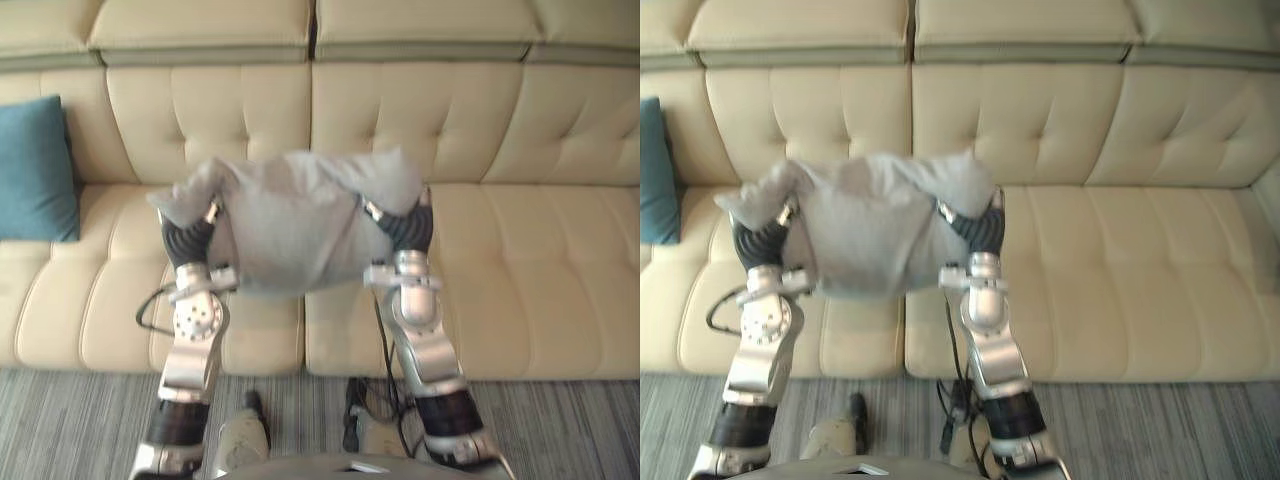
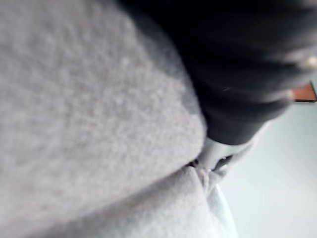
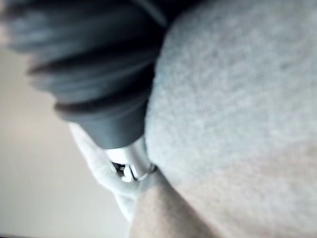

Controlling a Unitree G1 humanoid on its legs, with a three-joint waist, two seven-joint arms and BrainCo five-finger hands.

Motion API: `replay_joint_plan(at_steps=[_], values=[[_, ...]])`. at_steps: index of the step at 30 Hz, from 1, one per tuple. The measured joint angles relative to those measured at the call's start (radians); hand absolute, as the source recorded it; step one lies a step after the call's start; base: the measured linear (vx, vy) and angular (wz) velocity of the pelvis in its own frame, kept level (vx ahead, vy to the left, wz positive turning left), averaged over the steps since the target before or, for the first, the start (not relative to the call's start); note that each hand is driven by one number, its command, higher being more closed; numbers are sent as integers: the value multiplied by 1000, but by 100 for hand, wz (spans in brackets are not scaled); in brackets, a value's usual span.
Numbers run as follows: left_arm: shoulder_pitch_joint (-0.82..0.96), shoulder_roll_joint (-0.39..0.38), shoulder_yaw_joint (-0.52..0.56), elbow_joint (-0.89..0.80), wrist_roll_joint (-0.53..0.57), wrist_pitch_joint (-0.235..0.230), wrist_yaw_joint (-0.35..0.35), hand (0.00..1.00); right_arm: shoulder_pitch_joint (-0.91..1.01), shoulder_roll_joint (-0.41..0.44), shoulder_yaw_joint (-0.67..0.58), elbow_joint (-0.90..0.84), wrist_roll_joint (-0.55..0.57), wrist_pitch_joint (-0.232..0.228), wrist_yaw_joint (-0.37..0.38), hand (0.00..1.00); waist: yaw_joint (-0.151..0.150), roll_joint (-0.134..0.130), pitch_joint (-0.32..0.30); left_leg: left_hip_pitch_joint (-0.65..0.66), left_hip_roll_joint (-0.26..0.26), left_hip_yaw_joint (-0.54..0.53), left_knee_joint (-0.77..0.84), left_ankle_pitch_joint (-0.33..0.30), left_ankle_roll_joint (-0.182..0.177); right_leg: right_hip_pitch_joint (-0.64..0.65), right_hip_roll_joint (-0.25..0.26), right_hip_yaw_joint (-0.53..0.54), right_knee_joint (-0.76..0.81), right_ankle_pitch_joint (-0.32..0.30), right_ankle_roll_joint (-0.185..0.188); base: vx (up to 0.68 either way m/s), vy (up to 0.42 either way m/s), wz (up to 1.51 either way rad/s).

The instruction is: Pick up cushions and gather them together orderly.

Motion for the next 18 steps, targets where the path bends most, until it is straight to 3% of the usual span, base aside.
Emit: replay_joint_plan(at_steps=[8,18], values=[[-502,91,19,246,-1,1,92,100,-452,-6,-148,166,-63,5,-150,100,5,8,85,-140,-32,-48,-91,118,-4,-144,-21,-42,-10,45,-17,-74,-43,21],[-862,149,-11,519,-5,10,90,100,-663,-69,-244,272,-54,32,-198,100,-21,12,189,-294,-37,-69,-206,226,-16,-284,2,-24,-123,140,-25,-26,-23,7]])
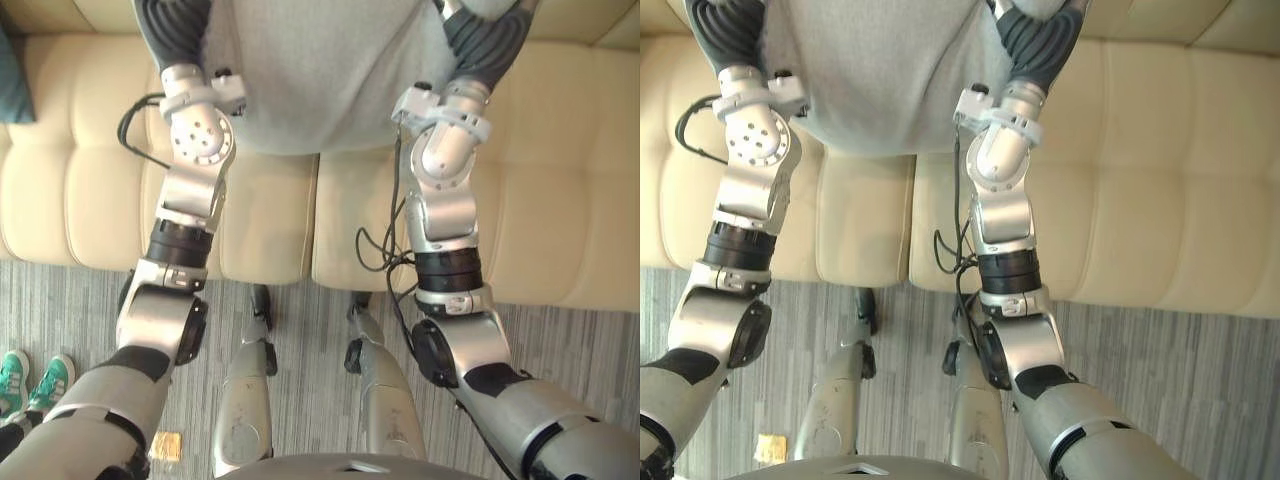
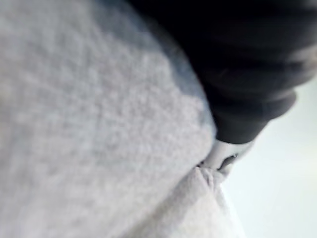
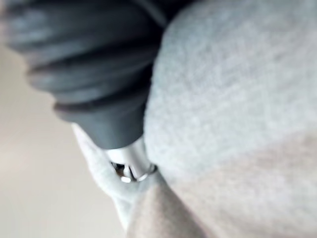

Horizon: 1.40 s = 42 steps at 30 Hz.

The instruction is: Pick up cushions and gather them together orderly.

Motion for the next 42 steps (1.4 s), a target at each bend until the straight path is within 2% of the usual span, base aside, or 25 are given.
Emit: replay_joint_plan(at_steps=[1,2,3,4,6,13,17,19,25,30,33,34,36,38,39,42], values=[[-15,0,-1,11,-6,3,-1,100,-11,-8,-1,1,1,10,-3,100,-2,4,18,-8,0,0,-12,10,-1,-3,3,1,-22,14,-1,-24,-11,-4],[-27,0,4,15,-19,3,-1,0,-28,-15,-5,1,0,17,-8,100,-3,5,51,-13,3,3,-17,14,-3,-10,8,9,-32,21,-2,-33,-9,-5],[-27,0,6,15,-21,3,-1,0,-31,-15,-5,1,0,17,-9,100,-3,4,53,-21,4,4,-17,14,-3,-20,10,13,-32,22,-2,-44,-7,-8],[-29,0,14,12,-26,-2,0,0,-42,-15,-5,-1,0,17,-15,0,-3,5,57,-39,6,4,-17,16,-6,-38,13,25,-33,26,-2,-43,-5,-6],[-46,0,42,2,-37,-15,4,0,-79,-15,-15,-3,0,17,-25,0,-3,3,61,-62,11,7,-17,19,-11,-55,20,30,-50,38,-4,-40,-8,-5],[-68,24,125,-4,-56,-15,8,0,-128,-31,-42,-5,13,17,-25,0,-3,2,62,-102,24,13,-18,23,-16,-97,36,54,-58,40,-3,-48,-9,-4],[-112,46,161,20,-57,-4,7,0,-188,-78,-44,7,73,20,-25,0,-5,1,72,-103,33,11,-20,27,-20,-98,43,53,-58,45,-4,-27,-1,-1],[-126,67,180,45,-66,-1,9,0,-264,-110,-46,94,100,23,-24,0,-11,1,72,-100,37,11,-20,27,-21,-98,42,54,-50,45,-5,-27,17,-3],[-116,72,213,83,-164,15,4,0,-340,-202,-62,203,273,36,-18,0,-7,0,73,-72,44,0,-20,32,-25,-69,46,54,-39,45,-5,-17,5,2],[-32,119,217,31,-214,12,-28,0,-327,-285,-74,170,393,32,-1,0,-12,-1,73,-39,41,-1,-22,37,-23,-41,48,58,-19,26,-2,-39,17,5],[122,127,262,-95,-213,-12,-44,0,-162,-324,-121,-19,433,5,22,0,-11,-6,76,-1,44,1,-45,43,-25,-14,52,60,-19,19,2,-14,17,0],[216,126,290,-138,-213,-18,-47,0,-49,-341,-160,-93,431,-13,28,0,-10,-7,76,23,43,3,-61,46,-25,1,52,61,-16,14,3,-2,37,0],[335,119,331,-178,-213,-18,-56,0,97,-344,-225,-154,430,-20,40,0,-16,-7,76,45,43,5,-69,46,-25,17,53,61,-14,8,6,3,38,-2],[468,80,373,-236,-212,-18,-66,0,279,-334,-279,-211,421,-31,55,0,-18,-7,76,66,42,8,-73,43,-25,35,53,63,-13,1,8,11,40,-4],[586,26,391,-276,-212,-20,-75,0,441,-308,-298,-240,414,-32,75,0,-17,-7,76,91,43,9,-74,35,-26,59,53,64,-13,-6,13,22,36,-7],[844,-116,390,-278,-209,-24,-141,0,724,-173,-292,-241,334,-30,146,0,-23,-7,74,176,46,16,-66,7,-27,136,53,72,-4,-33,15,39,36,-11]])
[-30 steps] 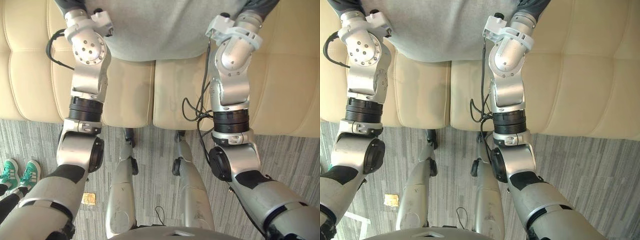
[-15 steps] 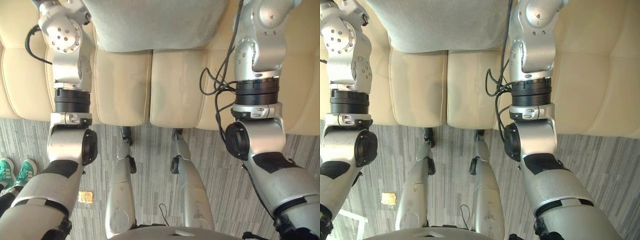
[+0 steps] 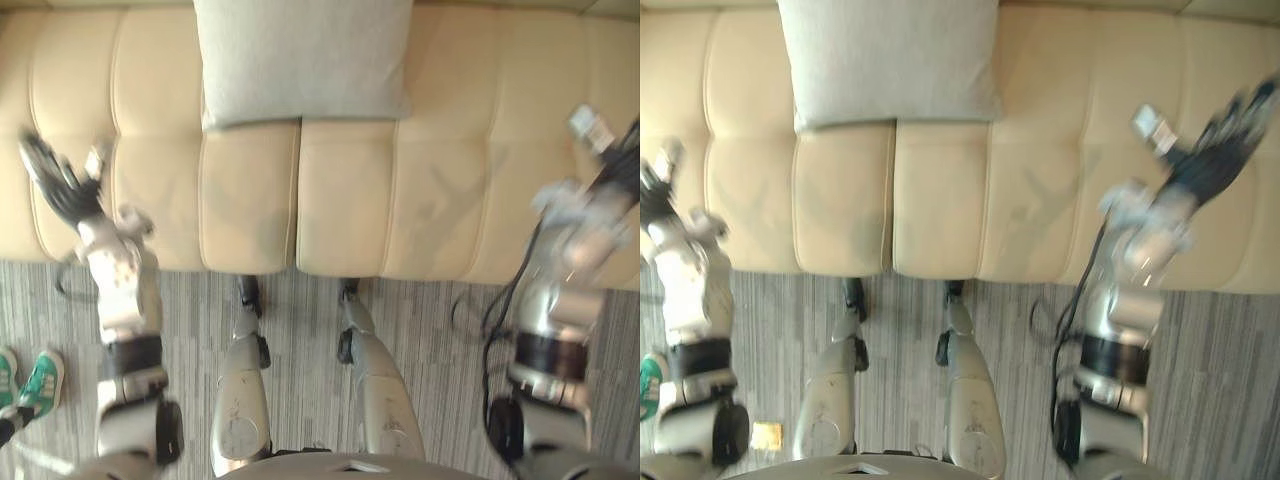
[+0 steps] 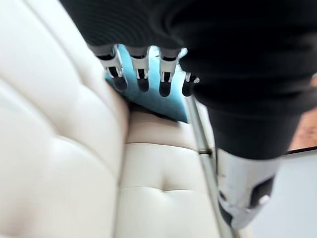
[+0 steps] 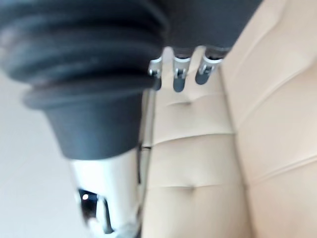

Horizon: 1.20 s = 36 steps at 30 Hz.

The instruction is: Pick up cushions and gather them together orderly.

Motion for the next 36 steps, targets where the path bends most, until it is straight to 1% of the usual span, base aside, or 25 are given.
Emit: replay_joint_plan(at_steps=[1,2,3,5,7,9,10,12,14,19,22,25,26,27,28,29,30,31,32,33,34,35,36], values=[[53,-38,-2,7,1,0,-14,0,55,27,12,3,-19,0,16,0,0,0,-1,18,1,4,7,-9,1,17,0,2,7,-7,1,61,24,-10],[133,-94,-11,46,23,2,-40,0,153,76,50,10,-59,1,53,0,0,1,-2,56,2,11,21,-32,3,51,-2,7,25,-31,4,41,17,-7],[156,-109,-13,70,33,6,-53,0,185,93,66,22,-76,2,69,0,-1,0,-8,68,2,12,23,-37,5,61,-2,7,28,-37,5,69,10,-5],[224,-135,-27,186,41,21,-96,0,271,148,126,130,-127,5,118,0,-3,-8,-47,98,1,12,54,-64,7,100,2,9,30,-51,9,62,-4,-8],[272,-160,-30,313,44,33,-137,0,331,199,180,274,-175,19,167,0,-3,-11,-71,159,0,20,78,-96,14,166,-1,12,30,-64,14,64,17,-12],[303,-169,-29,420,84,48,-158,0,381,238,207,387,-209,30,204,0,-2,-10,-107,194,0,27,98,-120,17,208,-4,17,30,-75,20,52,40,-9],[318,-168,-26,500,109,58,-176,0,411,258,219,464,-244,42,228,0,-1,-11,-131,228,-3,36,102,-131,19,238,-7,25,30,-82,25,48,45,-11],[338,-169,-22,589,137,64,-195,0,439,273,222,555,-283,51,243,0,-2,-13,-173,262,-9,45,102,-146,22,268,-14,32,31,-96,23,40,55,-9],[349,-169,-5,677,176,69,-228,0,459,275,212,653,-326,63,267,0,-5,-16,-218,296,-13,55,109,-166,21,302,-20,36,29,-102,28,22,52,-8],[361,-172,28,800,221,73,-274,0,465,284,133,836,-341,73,276,0,-5,-22,-287,361,-14,76,112,-190,15,364,-19,54,4,-103,28,18,34,-13],[361,-178,59,832,221,77,-279,0,463,291,95,879,-338,93,279,0,-2,-19,-295,397,-9,107,118,-203,11,385,-16,84,-4,-102,28,12,31,-27],[359,-177,72,843,213,80,-278,0,444,290,97,909,-341,94,287,0,-3,-21,-295,406,-4,126,136,-217,8,392,-13,101,8,-101,28,-9,20,-27],[356,-174,72,841,211,80,-277,0,434,290,99,916,-346,97,290,0,-1,-22,-287,401,2,133,162,-230,6,386,-4,111,22,-102,28,-28,-2,-26],[355,-171,73,840,198,80,-271,0,420,292,109,915,-348,104,291,0,0,-23,-283,371,19,138,230,-253,12,354,2,112,59,-111,27,-68,-6,-27],[355,-168,74,831,188,83,-266,0,410,294,110,915,-350,106,291,0,-1,-27,-282,339,31,138,282,-265,16,323,3,95,81,-123,12,-138,-6,-22],[353,-168,83,819,180,84,-260,0,402,298,110,915,-353,109,291,0,0,-34,-278,317,39,138,307,-271,21,306,-8,49,91,-136,-16,-110,-2,-17],[349,-169,98,817,173,85,-248,0,392,303,110,916,-354,111,291,0,10,-31,-272,309,62,145,299,-265,27,305,-24,-36,114,-183,-48,-75,13,-24],[348,-176,111,817,173,84,-244,0,373,304,110,916,-356,111,291,0,19,-14,-257,306,83,154,303,-263,26,263,-47,-74,228,-232,-60,-23,-9,-8],[348,-171,125,816,169,85,-237,0,369,306,117,918,-364,109,291,0,15,-38,-257,299,78,144,327,-264,28,205,-108,-79,521,-302,-48,-21,-37,14],[350,-164,124,810,170,85,-232,0,369,309,118,926,-366,108,291,0,14,-52,-257,300,68,137,338,-265,29,208,-135,-77,602,-317,-33,-1,-102,49],[354,-146,130,789,172,86,-225,0,373,316,117,962,-373,107,290,0,15,-82,-259,294,47,109,382,-285,18,224,-160,-75,647,-350,23,-49,-127,24],[349,-154,142,788,173,88,-225,0,353,314,137,984,-384,106,290,0,29,-90,-270,271,57,99,372,-289,18,255,-118,-68,549,-352,42,-93,-135,1],[360,-163,144,792,173,87,-225,0,346,311,141,984,-384,104,288,0,45,-51,-280,261,70,99,348,-281,16,282,-91,-57,474,-356,63,-123,-161,-30]])
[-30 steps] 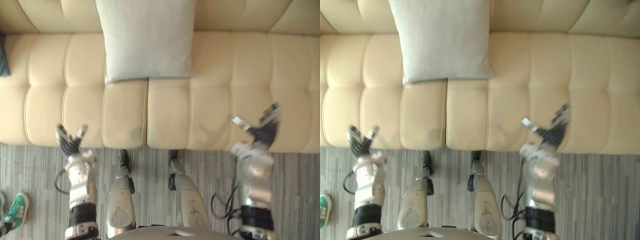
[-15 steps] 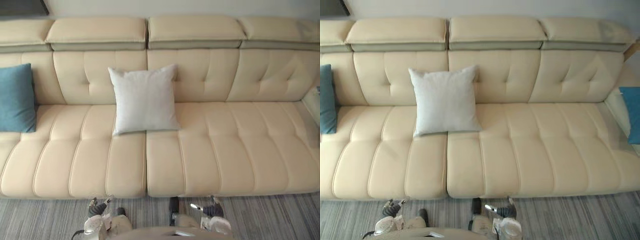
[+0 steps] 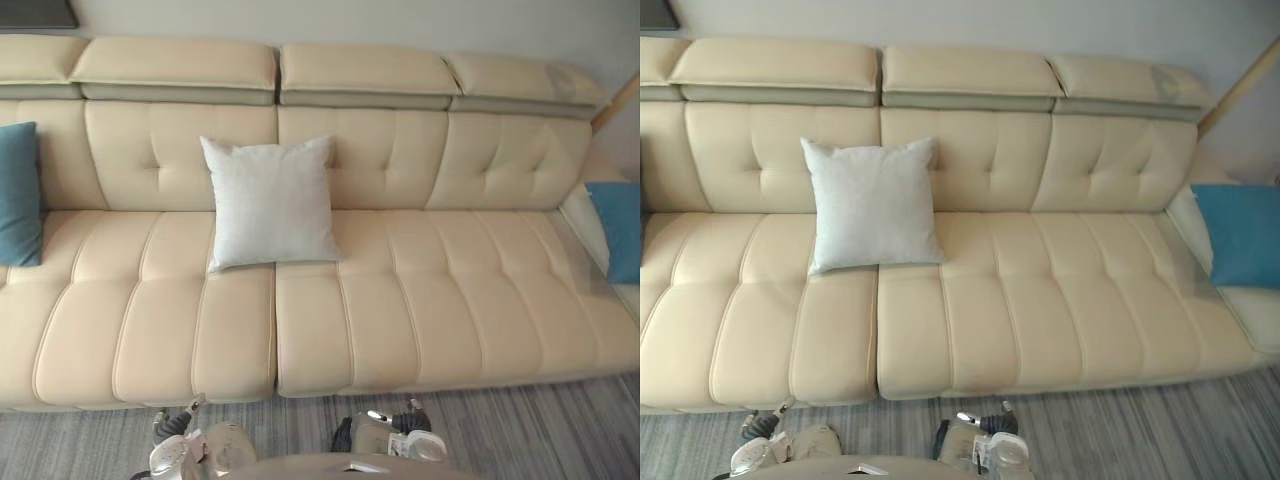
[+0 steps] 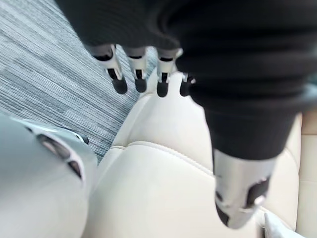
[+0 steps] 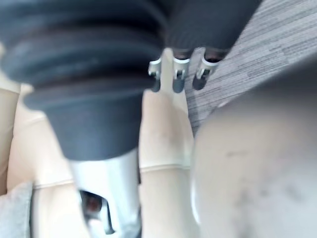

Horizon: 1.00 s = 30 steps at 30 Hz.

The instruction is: Pick up cushions and gather them together orderly.

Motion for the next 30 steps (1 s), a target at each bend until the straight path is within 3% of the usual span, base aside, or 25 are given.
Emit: replay_joint_plan(at_steps=[1,2,3,4,5,8,11,14,15,16,18,19,23,24,26,30], values=[[-7,-16,5,-6,-2,-5,2,0,-28,-3,8,-1,-1,0,-3,0,1,-23,13,-3,-2,20,-16,47,0,5,-30,22,86,-88,-2,-93,-190,-11],[-15,-9,-7,-21,-5,-5,9,0,-33,3,16,1,-1,3,-3,0,5,-30,20,-27,-19,16,1,59,-3,37,-47,9,58,-151,14,-80,-196,-6],[-24,-6,-14,-18,-6,-3,14,0,-40,0,19,0,-1,5,-3,0,8,-30,22,-38,-15,16,13,60,-5,44,-32,6,31,-152,4,-208,-168,2],[-29,-19,-36,-10,-10,0,22,0,-64,-17,48,-2,-1,4,-15,0,2,26,49,-53,14,-2,1,82,-8,55,8,-12,-18,-110,-11,-220,-102,-9],[-28,-31,-49,-7,-16,-2,23,0,-67,-17,55,-2,-1,4,-23,0,1,39,55,-51,18,-3,-39,115,-10,51,24,-14,-49,-83,-22,-229,-83,-6],[-26,-40,-62,-8,-21,-3,35,0,-55,-17,71,-2,-1,5,-27,0,-6,50,52,-25,18,19,-144,190,-13,39,37,-16,-79,-49,-39,-182,-78,-4],[-22,-38,-73,-8,-20,-3,40,0,-48,-23,84,-6,0,6,-36,0,-20,43,59,0,18,27,-161,202,-6,39,39,-8,-75,-45,-47,-152,-17,-12],[-24,-36,-76,-9,-19,-3,39,0,-38,-31,82,-6,0,6,-37,0,-21,33,63,10,-4,21,-139,168,3,33,19,15,-78,-39,-58,-97,86,-30],[-32,-36,-70,-11,-21,-4,39,0,-35,-38,76,-5,0,6,-37,0,-15,29,66,-9,-13,-9,-33,129,5,27,8,22,-77,-31,-63,-68,192,-72],[-30,-37,-73,-8,-20,-3,38,0,-33,-41,72,-5,0,7,-37,0,-20,39,62,-14,-23,-45,82,30,11,20,9,46,-73,-24,-53,-68,202,-90],[-15,-52,-72,6,-18,1,23,0,-33,-41,61,-15,0,6,-36,0,-27,60,54,5,-31,-71,129,-97,-7,-2,40,103,-64,-18,-42,-52,218,-104],[-17,-50,-66,7,-17,1,18,0,-32,-38,42,-16,1,7,-35,0,-28,64,46,16,-40,-56,126,-113,-2,-3,51,134,-78,-11,-45,-42,241,-94],[-12,-28,-60,13,-10,1,20,0,-14,-6,1,-11,6,8,-36,0,-46,32,8,22,-87,-33,67,-120,4,8,52,190,-234,108,-50,15,176,-52],[-13,-23,-59,18,-3,2,20,0,-14,-4,0,-3,13,8,-36,0,-47,26,4,22,-88,-21,63,-117,5,9,54,202,-263,139,-29,81,111,-50],[-29,-16,-60,44,7,8,20,0,-10,-4,-6,0,24,10,-36,0,-54,24,-2,29,-87,9,51,-102,24,20,62,222,-311,182,-10,119,68,-48],[-37,-25,-74,57,32,12,19,0,-25,-7,-2,-1,49,7,-35,0,-48,39,4,82,-85,71,29,-97,30,3,89,227,-342,242,-31,85,10,-90]])
